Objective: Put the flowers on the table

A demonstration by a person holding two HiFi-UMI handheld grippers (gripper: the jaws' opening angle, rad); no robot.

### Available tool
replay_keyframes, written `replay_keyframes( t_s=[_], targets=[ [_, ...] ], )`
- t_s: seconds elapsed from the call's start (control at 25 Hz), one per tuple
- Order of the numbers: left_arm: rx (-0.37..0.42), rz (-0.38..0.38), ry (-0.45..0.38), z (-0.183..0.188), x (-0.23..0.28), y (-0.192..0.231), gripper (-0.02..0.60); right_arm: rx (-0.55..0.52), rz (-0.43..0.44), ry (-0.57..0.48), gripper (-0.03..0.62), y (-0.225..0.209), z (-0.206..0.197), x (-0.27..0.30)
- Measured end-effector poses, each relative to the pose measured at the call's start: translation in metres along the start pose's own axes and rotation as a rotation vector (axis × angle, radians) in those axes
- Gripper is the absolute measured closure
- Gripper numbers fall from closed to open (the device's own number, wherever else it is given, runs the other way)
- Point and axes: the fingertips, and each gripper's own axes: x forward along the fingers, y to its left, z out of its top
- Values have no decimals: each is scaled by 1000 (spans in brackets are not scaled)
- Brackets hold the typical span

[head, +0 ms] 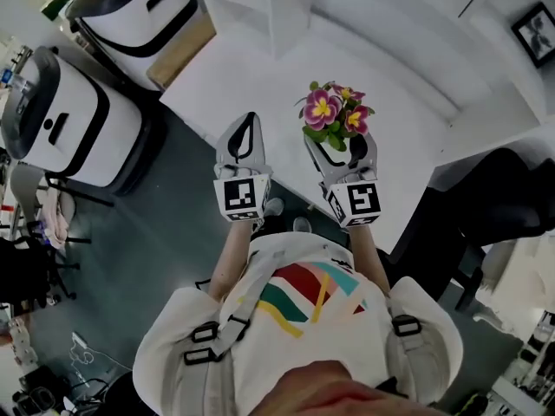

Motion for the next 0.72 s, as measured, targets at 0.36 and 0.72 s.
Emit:
replay_keyframes(
  t_s=[0.36, 0.72],
  targets=[
    [-8, -251, -51, 9, 70, -20, 577, -20, -253, -11, 220, -36, 9, 8],
    [-78, -584, -70, 11, 118, -102, 577, -55, -597, 22, 220, -86, 12, -44]
  ],
)
